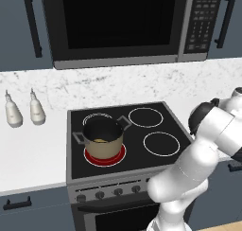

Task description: Put the corn and potato in the pot. Retrieve the spatula and lightly stir the vegetables in the pot.

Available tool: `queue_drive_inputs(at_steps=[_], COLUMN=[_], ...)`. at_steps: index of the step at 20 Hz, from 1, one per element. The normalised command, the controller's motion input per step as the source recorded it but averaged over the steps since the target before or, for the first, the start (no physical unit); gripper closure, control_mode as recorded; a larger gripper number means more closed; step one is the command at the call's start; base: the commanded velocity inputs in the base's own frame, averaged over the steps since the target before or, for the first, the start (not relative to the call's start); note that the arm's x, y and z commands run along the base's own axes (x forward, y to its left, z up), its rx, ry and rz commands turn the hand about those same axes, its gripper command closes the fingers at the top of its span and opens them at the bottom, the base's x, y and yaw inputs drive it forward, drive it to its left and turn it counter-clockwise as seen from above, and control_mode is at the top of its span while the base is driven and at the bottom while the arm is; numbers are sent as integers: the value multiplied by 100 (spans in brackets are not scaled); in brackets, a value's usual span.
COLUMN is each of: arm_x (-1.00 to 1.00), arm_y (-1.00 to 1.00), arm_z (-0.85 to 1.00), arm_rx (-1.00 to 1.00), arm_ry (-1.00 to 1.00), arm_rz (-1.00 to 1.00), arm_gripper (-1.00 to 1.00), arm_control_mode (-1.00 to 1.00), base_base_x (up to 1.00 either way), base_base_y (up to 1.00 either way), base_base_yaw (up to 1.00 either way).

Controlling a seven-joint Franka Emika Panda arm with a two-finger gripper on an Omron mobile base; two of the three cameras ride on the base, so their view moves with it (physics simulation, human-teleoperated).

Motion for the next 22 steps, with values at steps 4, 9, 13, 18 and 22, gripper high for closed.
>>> queue_drive_inputs(at_steps=[4, 9, 13, 18, 22], arm_x=[15, 13, 24, 25, 24], arm_y=[-59, -47, -44, -36, -19], arm_z=[0, -6, -21, -17, -34], arm_rx=[7, 5, 4, 4, 3], arm_ry=[4, 5, 3, 0, 1], arm_rz=[0, 0, 0, 0, 0], arm_gripper=[-100, -100, -100, -100, -100], arm_control_mode=[-100, -100, -100, -100, -100], base_base_x=[0, 0, 0, 0, 0], base_base_y=[0, 0, 0, 0, 0], base_base_yaw=[0, 0, 0, 0, 0])
